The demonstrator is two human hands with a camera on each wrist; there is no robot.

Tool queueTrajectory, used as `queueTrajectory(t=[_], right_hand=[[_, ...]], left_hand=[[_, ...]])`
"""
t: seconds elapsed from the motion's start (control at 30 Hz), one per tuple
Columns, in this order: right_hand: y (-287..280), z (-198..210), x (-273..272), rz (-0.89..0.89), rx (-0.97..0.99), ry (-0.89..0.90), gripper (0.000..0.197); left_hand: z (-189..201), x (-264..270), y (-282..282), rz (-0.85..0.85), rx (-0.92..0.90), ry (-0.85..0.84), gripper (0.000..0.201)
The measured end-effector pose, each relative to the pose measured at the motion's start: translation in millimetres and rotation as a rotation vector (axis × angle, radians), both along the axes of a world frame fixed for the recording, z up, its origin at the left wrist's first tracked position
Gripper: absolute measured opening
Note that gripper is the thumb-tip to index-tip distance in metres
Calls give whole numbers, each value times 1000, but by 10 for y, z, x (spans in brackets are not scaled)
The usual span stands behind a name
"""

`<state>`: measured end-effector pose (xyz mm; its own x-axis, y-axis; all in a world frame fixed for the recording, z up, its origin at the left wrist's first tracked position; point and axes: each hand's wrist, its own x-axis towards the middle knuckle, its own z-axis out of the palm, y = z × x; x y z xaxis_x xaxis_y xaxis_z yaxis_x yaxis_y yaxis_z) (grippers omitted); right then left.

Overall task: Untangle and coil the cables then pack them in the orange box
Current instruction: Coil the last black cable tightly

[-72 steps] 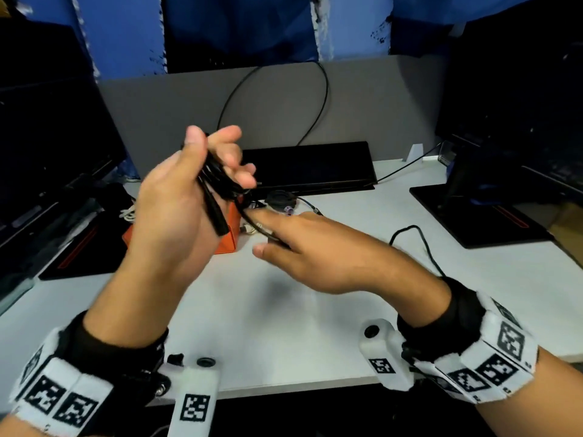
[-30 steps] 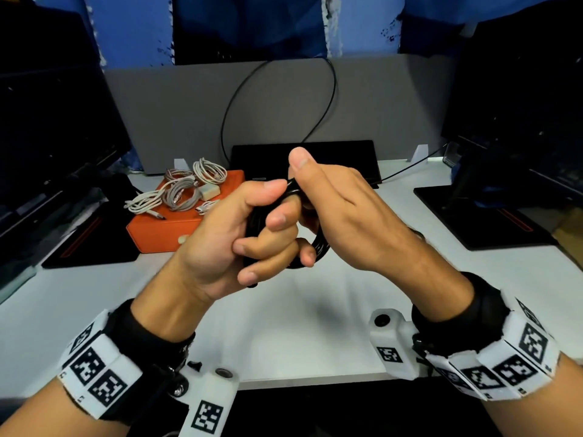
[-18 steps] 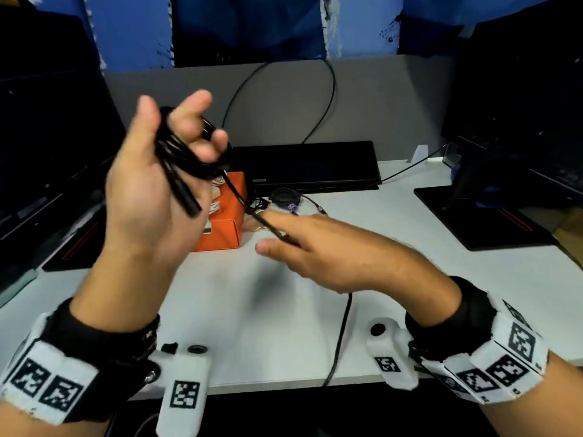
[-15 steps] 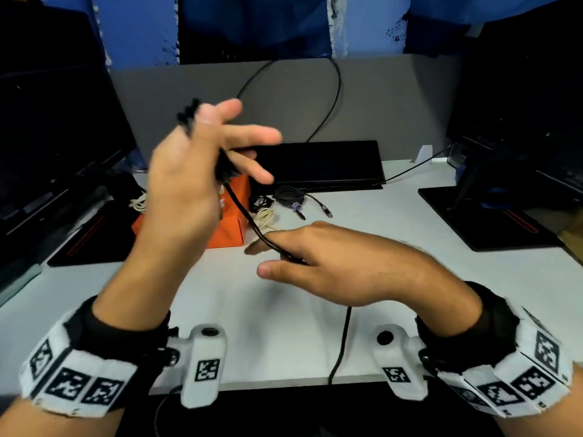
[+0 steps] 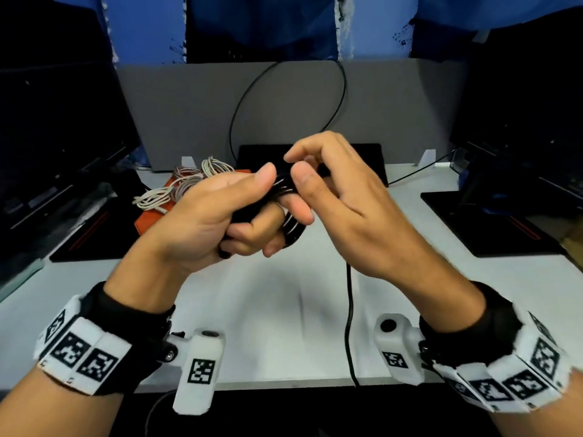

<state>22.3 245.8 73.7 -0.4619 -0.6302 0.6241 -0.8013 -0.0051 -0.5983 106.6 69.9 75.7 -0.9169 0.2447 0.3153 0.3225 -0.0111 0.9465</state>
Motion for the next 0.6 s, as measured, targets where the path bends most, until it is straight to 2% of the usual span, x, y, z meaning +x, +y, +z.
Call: queueTrajectory(t=[0.07, 0.1, 0.17, 0.27, 0.47, 0.6], right_hand=[[-22, -39, 9, -47, 19, 55, 36], [-30, -60, 19, -37, 3, 53, 39], [-35, -70, 46, -24, -31, -13, 52], [-19, -65, 21, -68, 7, -81, 71], [-12, -16, -4, -90, 29, -80, 75], [35, 24, -25, 35, -20, -222, 75]], left_hand=[[-44, -33, 29, -60, 115, -27, 46], [-73, -48, 64, -104, 168, -57, 42], [-134, -78, 147, -171, 224, -118, 43], [-189, -98, 230, -184, 208, -152, 50], [-207, -67, 257, -200, 268, -172, 32], [-211, -53, 380, -230, 347, -143, 34]])
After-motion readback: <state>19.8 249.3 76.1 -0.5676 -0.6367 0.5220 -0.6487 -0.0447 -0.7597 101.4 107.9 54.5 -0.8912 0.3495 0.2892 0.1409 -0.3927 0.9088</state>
